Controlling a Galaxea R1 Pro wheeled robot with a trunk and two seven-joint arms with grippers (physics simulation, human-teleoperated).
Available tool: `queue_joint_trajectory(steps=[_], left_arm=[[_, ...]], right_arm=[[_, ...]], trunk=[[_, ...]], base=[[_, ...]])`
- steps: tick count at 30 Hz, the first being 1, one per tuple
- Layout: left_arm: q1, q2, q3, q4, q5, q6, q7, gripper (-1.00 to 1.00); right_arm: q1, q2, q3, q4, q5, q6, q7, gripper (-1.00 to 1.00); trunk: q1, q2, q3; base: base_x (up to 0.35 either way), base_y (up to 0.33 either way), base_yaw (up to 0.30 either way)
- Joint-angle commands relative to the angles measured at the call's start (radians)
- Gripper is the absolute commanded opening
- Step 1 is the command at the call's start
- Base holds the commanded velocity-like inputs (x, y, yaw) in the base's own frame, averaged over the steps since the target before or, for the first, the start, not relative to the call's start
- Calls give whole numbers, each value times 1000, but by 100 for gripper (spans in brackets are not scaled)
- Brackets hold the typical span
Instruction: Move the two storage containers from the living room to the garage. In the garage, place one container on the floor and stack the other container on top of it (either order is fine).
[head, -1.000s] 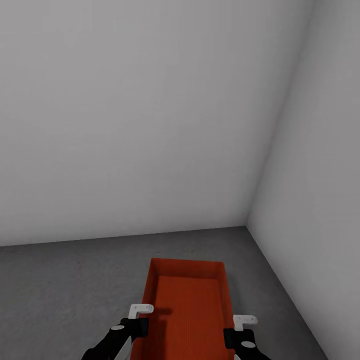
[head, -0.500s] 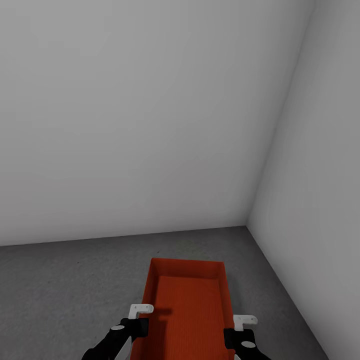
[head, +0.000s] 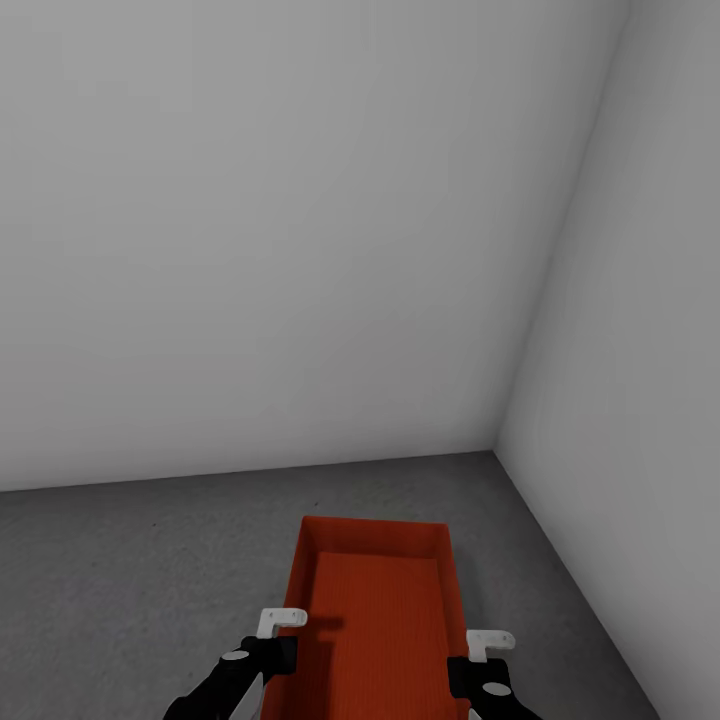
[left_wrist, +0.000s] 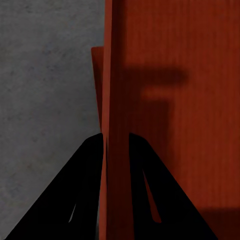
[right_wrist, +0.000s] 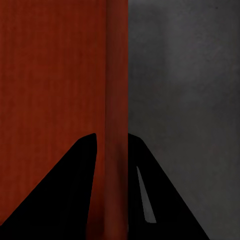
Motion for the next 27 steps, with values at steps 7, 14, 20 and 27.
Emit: queue_joint_trajectory(steps=[7, 14, 20, 27], left_arm=[[-1, 1, 18, -2, -15, 7, 12, -100], [-1, 1, 18, -2, -15, 6, 12, -100], [-1, 1, 18, -2, -15, 6, 12, -100], [-1, 1, 18, -2, -15, 6, 12, -100]], right_arm=[[-1, -16, -1, -1, 7, -3, -14, -100], [-1, -16, -1, -1, 7, -3, -14, -100], [-1, -16, -2, -1, 7, -5, -16, -100], [-1, -16, -1, -1, 7, -4, -16, -100]], trunk=[[27, -50, -23], [54, -99, -45], [77, -141, -64], [104, -190, -86]], base=[[0, 0, 0], [0, 0, 0], [0, 0, 0], [0, 0, 0]])
